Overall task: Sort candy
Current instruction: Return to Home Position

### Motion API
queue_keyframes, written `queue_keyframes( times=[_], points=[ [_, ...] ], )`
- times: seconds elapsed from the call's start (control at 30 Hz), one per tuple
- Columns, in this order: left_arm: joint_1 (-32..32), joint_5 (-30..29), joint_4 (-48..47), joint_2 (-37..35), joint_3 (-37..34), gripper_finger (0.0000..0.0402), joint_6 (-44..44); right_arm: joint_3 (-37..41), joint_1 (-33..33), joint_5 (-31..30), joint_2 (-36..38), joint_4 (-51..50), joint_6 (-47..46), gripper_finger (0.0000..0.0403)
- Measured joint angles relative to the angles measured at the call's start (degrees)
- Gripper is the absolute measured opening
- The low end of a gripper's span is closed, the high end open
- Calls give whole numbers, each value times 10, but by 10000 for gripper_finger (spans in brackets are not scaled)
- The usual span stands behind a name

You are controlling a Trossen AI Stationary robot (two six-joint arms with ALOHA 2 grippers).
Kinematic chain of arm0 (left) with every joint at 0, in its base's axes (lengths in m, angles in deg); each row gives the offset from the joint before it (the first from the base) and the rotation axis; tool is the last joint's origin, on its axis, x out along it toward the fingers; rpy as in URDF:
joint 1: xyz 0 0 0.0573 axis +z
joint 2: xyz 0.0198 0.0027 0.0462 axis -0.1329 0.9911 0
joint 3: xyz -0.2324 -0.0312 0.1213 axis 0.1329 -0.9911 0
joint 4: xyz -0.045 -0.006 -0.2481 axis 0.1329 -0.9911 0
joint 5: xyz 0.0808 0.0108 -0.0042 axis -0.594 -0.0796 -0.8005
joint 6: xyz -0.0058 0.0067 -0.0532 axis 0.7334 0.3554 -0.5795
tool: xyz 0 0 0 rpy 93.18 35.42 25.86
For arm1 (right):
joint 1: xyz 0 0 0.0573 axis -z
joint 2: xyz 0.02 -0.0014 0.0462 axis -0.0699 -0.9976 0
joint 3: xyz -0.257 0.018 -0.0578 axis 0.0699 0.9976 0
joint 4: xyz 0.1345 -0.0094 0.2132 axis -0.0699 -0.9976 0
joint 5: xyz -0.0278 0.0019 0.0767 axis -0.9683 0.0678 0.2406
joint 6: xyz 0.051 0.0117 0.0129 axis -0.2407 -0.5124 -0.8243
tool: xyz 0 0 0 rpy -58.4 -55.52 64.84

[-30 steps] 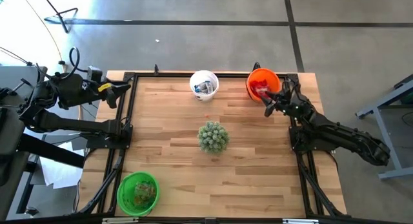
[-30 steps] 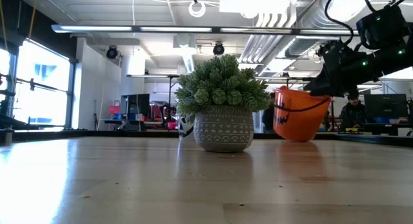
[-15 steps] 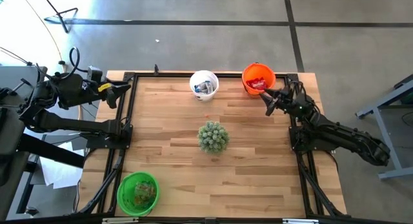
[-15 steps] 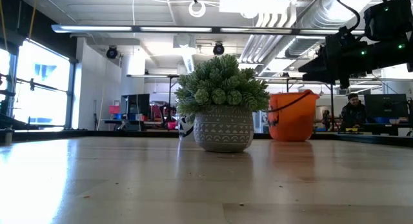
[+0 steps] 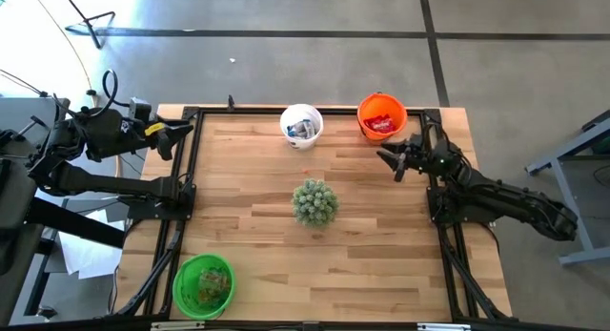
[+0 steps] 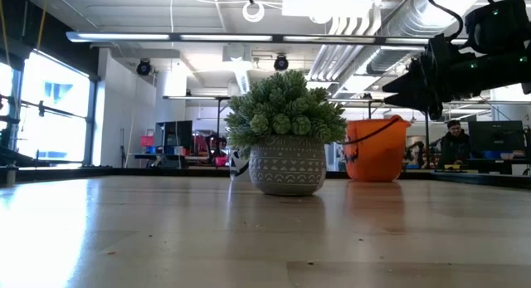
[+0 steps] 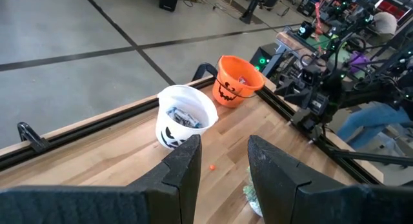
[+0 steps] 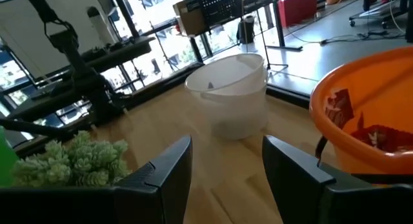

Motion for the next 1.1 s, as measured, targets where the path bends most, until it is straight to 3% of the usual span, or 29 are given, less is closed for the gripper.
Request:
queue_keyframes(
  times=[0.23, 0.6, 1.1],
  points=[
    [0, 0, 0, 0, 0, 117, -1, 0, -40, -29, 0, -19, 4, 183],
    [0, 0, 0, 0, 0, 117, -45, 0, -141, -34, 0, -40, -69, 183],
    [0, 0, 0, 0, 0, 117, -74, 0, -431, -258, 0, 27, -89, 183]
  ],
)
